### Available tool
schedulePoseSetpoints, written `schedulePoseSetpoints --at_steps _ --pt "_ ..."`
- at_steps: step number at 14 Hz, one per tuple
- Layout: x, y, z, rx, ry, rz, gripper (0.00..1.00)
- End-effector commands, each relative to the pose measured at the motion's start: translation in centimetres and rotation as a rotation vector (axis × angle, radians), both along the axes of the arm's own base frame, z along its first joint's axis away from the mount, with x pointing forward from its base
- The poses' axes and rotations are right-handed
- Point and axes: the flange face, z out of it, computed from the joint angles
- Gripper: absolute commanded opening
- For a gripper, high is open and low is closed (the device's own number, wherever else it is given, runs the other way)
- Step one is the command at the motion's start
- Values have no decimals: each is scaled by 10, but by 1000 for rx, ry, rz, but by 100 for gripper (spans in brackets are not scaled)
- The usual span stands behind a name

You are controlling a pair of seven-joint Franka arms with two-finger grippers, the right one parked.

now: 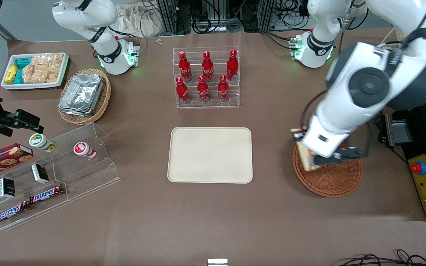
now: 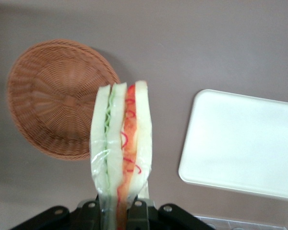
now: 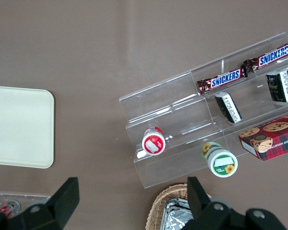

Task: Place sandwich from basket to tray
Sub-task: 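Lift the sandwich with the left gripper and carry it toward the cream tray, then lower the sandwich onto the tray and open the left gripper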

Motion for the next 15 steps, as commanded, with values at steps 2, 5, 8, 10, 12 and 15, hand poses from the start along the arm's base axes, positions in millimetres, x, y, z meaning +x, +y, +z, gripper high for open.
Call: schedulePoseSetpoints --at_steps 2,5,8,10,12,15 --pt "-18 -82 -70 -62 17 -133 0" --pt "-24 -112 -148 -97 47 -176 0" --pt "-20 -130 -202 -140 47 -199 0" --pt "-15 -131 -228 -140 32 -201 0" --pt "-19 -136 -246 -125 45 -218 0" --pt "-18 -137 -268 -131 41 -225 0"
